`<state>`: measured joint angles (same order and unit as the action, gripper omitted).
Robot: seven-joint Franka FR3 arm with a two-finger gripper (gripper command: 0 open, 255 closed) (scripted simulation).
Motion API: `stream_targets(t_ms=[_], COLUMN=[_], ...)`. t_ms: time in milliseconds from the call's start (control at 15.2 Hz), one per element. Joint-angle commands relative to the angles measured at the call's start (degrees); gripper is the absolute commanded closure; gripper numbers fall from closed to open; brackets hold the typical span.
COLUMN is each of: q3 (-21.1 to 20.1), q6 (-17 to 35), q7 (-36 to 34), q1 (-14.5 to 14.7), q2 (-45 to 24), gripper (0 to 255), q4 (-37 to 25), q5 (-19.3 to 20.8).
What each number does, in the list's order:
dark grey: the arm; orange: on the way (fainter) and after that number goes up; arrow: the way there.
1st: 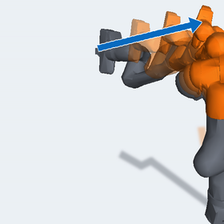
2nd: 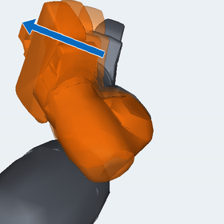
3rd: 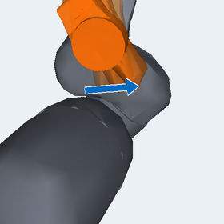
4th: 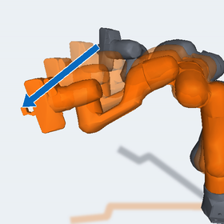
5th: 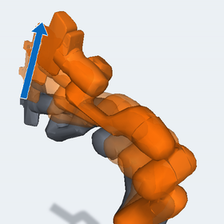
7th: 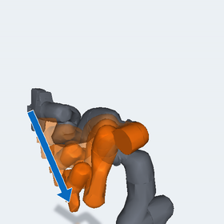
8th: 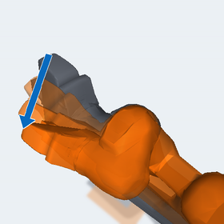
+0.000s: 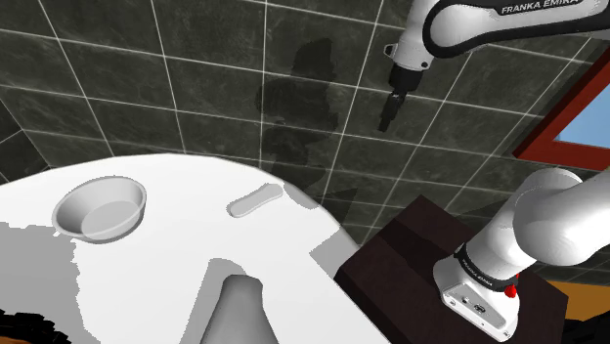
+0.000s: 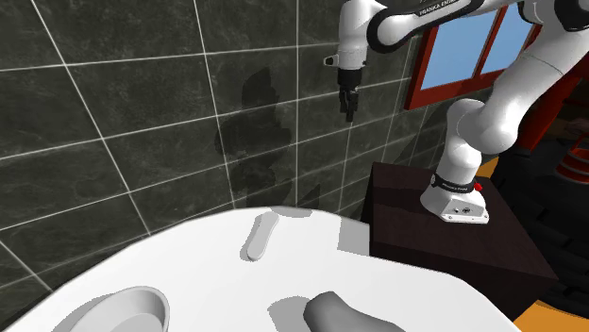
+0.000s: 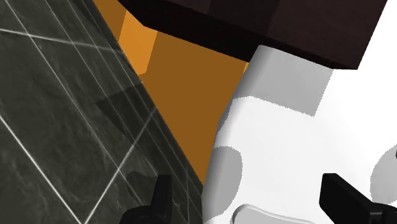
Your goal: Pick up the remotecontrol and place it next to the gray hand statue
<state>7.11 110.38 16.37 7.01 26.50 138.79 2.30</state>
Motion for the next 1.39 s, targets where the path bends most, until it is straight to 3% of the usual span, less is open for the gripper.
stream_targets(t_ms=[0,660,1320], q3=[0.57,0.38,-3.64], q6=[3.6,17.24,25.64], q7=[3.47,19.01,32.06], q1=[1.06,5.61,7.91], q2=[-4.11,-24.95,-44.52], gripper=[0,0,0], q4=[-0.69,-8.37,-20.23], q5=[-0.01,-2.26,-3.35])
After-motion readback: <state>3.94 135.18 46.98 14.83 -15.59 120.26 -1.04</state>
